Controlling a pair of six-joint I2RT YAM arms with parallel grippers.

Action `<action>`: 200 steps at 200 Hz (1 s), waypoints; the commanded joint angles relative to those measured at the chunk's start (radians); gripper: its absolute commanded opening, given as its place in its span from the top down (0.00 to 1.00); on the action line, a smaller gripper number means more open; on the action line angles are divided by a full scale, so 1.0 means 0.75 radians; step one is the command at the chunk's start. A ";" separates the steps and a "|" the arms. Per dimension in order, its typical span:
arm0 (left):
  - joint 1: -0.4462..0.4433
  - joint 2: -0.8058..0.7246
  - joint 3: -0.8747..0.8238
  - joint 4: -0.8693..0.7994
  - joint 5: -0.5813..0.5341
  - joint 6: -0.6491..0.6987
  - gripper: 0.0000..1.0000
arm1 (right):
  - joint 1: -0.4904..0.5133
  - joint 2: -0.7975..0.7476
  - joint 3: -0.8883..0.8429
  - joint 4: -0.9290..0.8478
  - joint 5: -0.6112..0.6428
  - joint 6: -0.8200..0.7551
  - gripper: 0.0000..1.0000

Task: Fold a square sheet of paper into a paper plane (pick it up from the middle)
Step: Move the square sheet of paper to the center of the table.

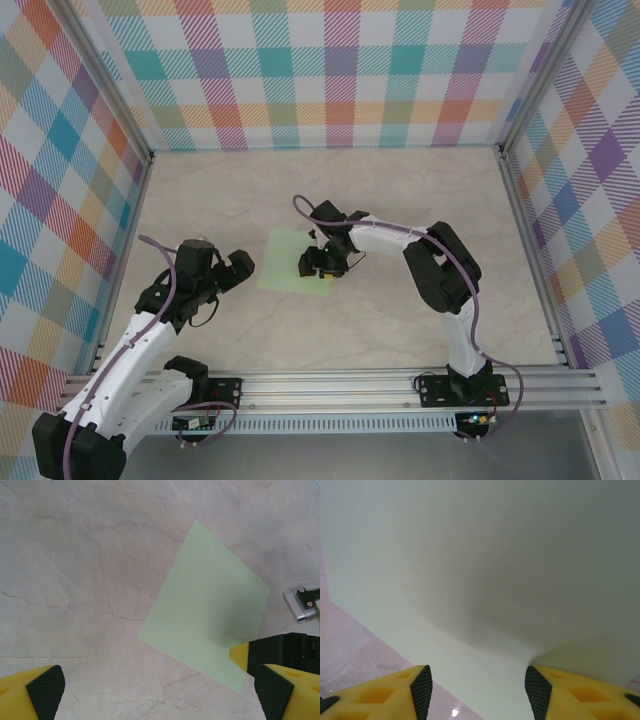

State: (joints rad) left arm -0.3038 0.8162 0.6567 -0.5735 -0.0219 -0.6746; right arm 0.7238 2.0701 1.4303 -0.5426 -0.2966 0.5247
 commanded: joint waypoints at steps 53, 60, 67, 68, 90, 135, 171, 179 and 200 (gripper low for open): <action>0.014 0.092 -0.030 0.113 0.201 0.000 0.00 | -0.172 -0.171 -0.223 -0.172 0.085 -0.230 0.44; 0.013 0.107 -0.031 0.123 0.214 -0.006 0.00 | -0.170 -0.187 -0.215 -0.157 0.045 -0.217 0.43; 0.010 0.125 -0.029 0.127 0.223 -0.005 0.00 | -0.170 -0.203 -0.213 -0.131 0.006 -0.199 0.43; 0.010 0.127 -0.028 0.128 0.223 -0.005 0.00 | -0.170 -0.205 -0.212 -0.129 0.001 -0.196 0.43; 0.004 0.158 -0.025 0.138 0.242 -0.005 0.00 | -0.188 -0.224 -0.150 -0.085 -0.062 -0.127 0.42; 0.004 0.190 -0.054 0.182 0.234 -0.001 0.00 | -0.201 -0.057 0.089 -0.145 0.039 -0.055 0.43; 0.004 0.181 -0.062 0.186 0.215 0.005 0.00 | -0.204 0.017 0.134 -0.151 0.081 -0.027 0.43; 0.004 0.182 -0.064 0.184 0.219 0.007 0.00 | -0.204 0.025 0.129 -0.160 0.093 -0.030 0.43; 0.004 0.176 -0.067 0.188 0.225 0.015 0.00 | -0.208 0.014 0.078 -0.161 0.120 -0.056 0.43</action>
State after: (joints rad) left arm -0.3038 0.9565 0.6243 -0.4557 0.1383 -0.6685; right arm 0.5755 2.0754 1.5135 -0.6270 -0.2371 0.4862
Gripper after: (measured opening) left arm 0.999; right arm 0.571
